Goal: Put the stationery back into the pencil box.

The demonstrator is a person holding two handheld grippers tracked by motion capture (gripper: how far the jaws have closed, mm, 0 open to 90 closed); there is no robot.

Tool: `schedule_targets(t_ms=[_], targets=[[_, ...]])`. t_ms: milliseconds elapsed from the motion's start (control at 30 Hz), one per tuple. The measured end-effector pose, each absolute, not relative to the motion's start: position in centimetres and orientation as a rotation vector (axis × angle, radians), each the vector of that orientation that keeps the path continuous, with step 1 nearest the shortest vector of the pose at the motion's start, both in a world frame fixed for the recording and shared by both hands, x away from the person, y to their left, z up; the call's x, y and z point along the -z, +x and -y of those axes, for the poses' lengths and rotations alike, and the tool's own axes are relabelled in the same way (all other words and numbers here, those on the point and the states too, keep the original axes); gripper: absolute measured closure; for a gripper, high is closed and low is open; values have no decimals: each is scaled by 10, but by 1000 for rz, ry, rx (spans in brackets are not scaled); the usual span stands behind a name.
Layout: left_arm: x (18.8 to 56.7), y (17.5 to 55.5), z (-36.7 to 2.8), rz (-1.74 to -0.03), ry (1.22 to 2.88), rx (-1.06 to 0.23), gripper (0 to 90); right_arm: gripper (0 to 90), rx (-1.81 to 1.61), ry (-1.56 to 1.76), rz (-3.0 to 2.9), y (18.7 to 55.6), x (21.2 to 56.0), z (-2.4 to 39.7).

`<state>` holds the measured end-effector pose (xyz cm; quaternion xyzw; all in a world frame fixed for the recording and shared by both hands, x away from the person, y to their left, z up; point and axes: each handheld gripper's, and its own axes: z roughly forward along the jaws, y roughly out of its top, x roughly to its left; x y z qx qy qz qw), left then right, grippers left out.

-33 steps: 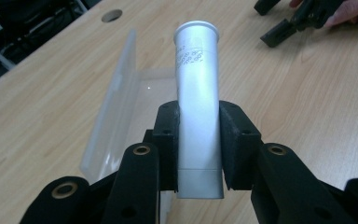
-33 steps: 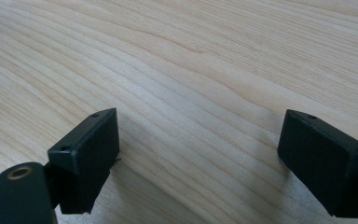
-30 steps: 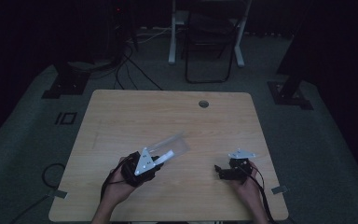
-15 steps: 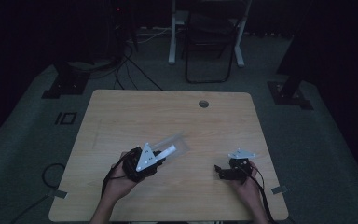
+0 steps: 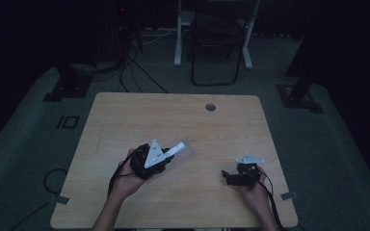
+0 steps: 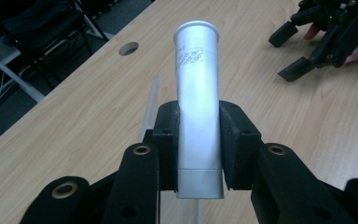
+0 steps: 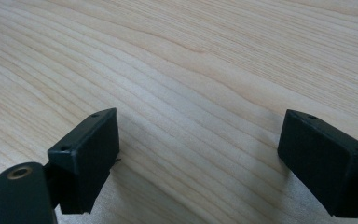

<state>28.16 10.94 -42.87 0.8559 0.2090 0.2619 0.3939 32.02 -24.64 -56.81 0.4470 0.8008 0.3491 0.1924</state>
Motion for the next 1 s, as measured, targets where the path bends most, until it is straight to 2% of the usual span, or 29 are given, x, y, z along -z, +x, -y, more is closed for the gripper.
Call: schedule_targets(t_ms=[1000], targets=[[435,312,-98,-575,2166,-670,708,125,-980,1257,-2248,320,568,246]])
